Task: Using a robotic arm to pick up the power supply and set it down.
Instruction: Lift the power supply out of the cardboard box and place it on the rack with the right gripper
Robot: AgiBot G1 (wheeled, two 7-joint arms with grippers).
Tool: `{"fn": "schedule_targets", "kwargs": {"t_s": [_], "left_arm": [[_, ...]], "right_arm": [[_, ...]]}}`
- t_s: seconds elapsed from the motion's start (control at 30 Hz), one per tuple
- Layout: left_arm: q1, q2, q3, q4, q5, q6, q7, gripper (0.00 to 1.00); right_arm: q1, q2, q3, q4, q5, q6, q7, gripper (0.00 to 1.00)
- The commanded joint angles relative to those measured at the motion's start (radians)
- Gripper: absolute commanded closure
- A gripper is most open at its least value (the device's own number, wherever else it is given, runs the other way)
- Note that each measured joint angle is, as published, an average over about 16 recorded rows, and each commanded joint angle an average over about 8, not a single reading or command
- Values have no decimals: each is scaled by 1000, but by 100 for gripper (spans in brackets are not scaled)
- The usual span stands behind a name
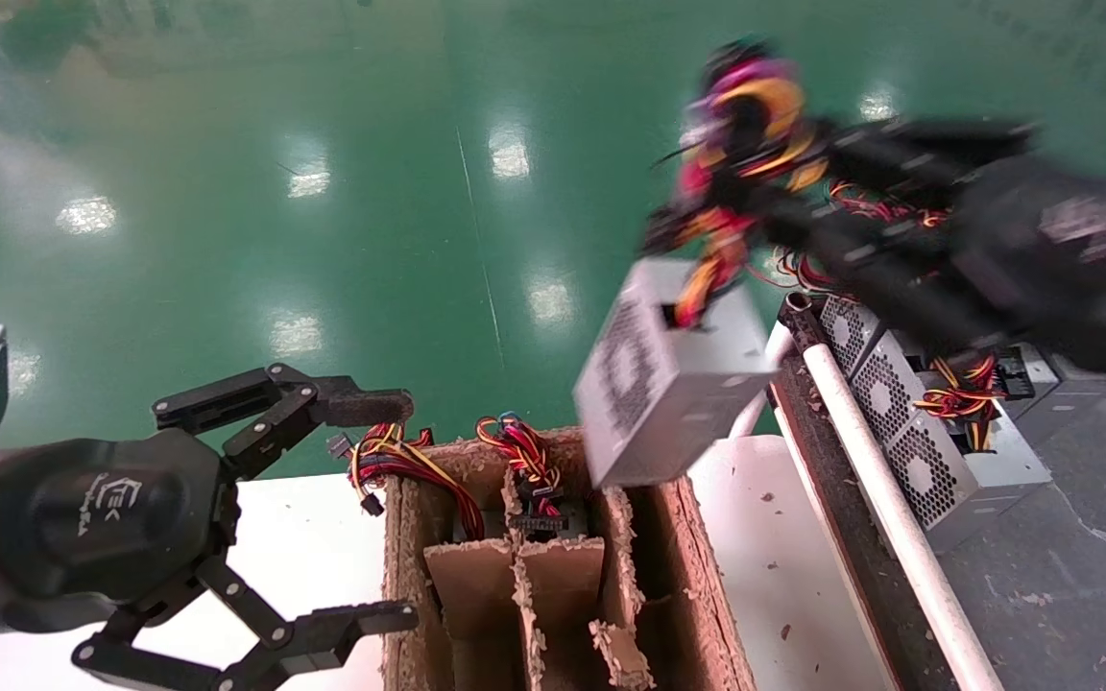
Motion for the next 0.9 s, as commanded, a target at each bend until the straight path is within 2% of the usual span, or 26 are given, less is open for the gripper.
{"fn": "schedule_targets", "kwargs": {"t_s": [0.03, 0.23, 0.43, 0.7, 0.9], "left_arm": [[0, 0, 0, 0, 0, 0, 0, 0], [0, 0, 1, 0, 0, 0, 0, 0], [0, 0, 1, 0, -1, 0, 0, 0], [0, -1, 1, 0, -1, -1, 1, 0], [0, -1, 2, 0, -1, -1, 1, 0]], "right_arm": [[7, 45, 29, 7, 16, -1, 1, 100], [-6, 168, 104, -37, 28, 8, -19, 100], [-29, 277, 165, -133, 35, -10, -52, 100], [-113, 405, 246, -341, 52, -96, -130, 100], [-203, 453, 278, -502, 45, -185, -209, 100]]}}
